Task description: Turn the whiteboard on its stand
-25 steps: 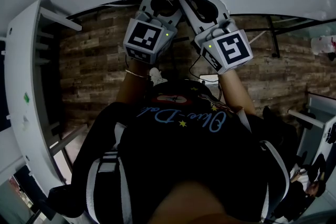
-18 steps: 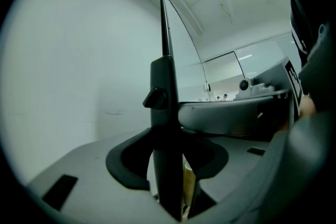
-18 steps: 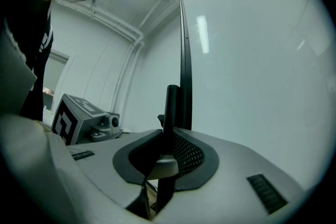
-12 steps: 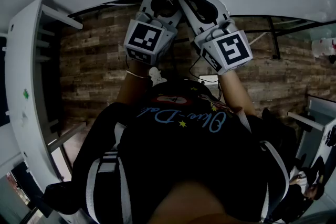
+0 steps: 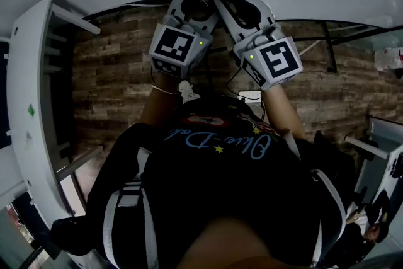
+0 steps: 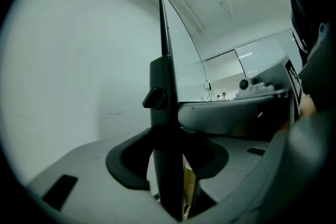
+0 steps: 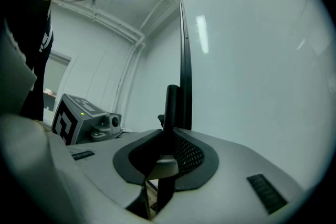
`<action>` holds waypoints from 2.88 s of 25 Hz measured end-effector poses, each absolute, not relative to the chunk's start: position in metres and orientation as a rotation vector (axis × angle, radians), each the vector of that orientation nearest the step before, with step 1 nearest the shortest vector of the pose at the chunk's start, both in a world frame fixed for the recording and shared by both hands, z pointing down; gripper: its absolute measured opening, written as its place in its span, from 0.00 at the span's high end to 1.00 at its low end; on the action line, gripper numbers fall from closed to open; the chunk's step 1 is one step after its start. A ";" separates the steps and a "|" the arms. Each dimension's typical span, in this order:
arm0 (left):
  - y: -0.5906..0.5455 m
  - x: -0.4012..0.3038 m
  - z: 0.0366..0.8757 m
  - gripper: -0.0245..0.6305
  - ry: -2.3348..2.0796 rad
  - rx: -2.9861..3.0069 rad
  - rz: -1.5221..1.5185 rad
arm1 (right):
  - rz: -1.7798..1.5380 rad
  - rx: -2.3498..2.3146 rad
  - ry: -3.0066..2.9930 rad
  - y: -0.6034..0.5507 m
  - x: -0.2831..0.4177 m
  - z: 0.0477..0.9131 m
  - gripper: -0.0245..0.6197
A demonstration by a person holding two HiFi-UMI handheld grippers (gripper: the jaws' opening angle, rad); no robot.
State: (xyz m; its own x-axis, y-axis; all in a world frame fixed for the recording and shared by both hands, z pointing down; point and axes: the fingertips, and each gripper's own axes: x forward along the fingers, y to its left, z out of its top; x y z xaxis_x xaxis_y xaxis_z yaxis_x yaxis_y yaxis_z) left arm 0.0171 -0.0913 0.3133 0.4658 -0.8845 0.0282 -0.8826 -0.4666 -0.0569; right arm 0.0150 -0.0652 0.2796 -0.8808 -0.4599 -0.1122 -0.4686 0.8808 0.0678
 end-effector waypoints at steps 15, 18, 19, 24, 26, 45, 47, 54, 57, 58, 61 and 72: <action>-0.082 0.018 0.316 0.65 1.550 -2.579 -0.175 | 0.160 -0.705 2.973 -0.061 0.017 0.280 0.87; -0.079 0.018 0.315 0.67 1.551 -2.557 -0.184 | 0.168 -0.694 2.983 -0.059 0.018 0.280 0.86; -0.077 0.017 0.314 0.68 1.554 -2.549 -0.184 | 0.167 -0.685 2.987 -0.059 0.018 0.281 0.86; -0.067 0.017 0.314 0.75 1.561 -2.537 -0.161 | 0.170 -0.650 2.994 -0.055 0.022 0.282 0.86; -0.064 0.017 0.315 0.79 1.571 -2.537 -0.151 | 0.158 -0.643 2.983 -0.055 0.024 0.283 0.86; -0.045 0.025 0.307 0.93 1.612 -2.503 -0.165 | 0.091 -0.618 2.934 -0.043 0.042 0.279 0.91; -0.044 0.026 0.307 0.93 1.619 -2.502 -0.167 | 0.111 -0.590 2.924 -0.039 0.043 0.277 0.91; -0.035 0.030 0.308 0.93 1.639 -2.480 -0.176 | 0.111 -0.570 2.932 -0.032 0.049 0.280 0.91; -0.032 0.029 0.309 0.93 1.644 -2.458 -0.169 | 0.104 -0.570 2.937 -0.030 0.051 0.283 0.91; -0.031 0.029 0.309 0.93 1.646 -2.453 -0.167 | 0.096 -0.570 2.937 -0.029 0.052 0.283 0.91; -0.028 0.033 0.308 0.93 1.646 -2.448 -0.162 | 0.093 -0.563 2.938 -0.027 0.055 0.284 0.91; -0.023 0.048 0.310 0.93 1.639 -2.460 -0.175 | 0.098 -0.554 2.948 -0.027 0.065 0.286 0.91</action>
State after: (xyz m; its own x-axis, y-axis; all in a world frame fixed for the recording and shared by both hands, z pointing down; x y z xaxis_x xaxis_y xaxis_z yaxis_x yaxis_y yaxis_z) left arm 0.0479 -0.0230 0.3100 0.3851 -0.9229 -0.0015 -0.9017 -0.3759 -0.2139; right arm 0.0650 -0.0267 0.2859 -0.9223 -0.3562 -0.1497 -0.3653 0.9301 0.0379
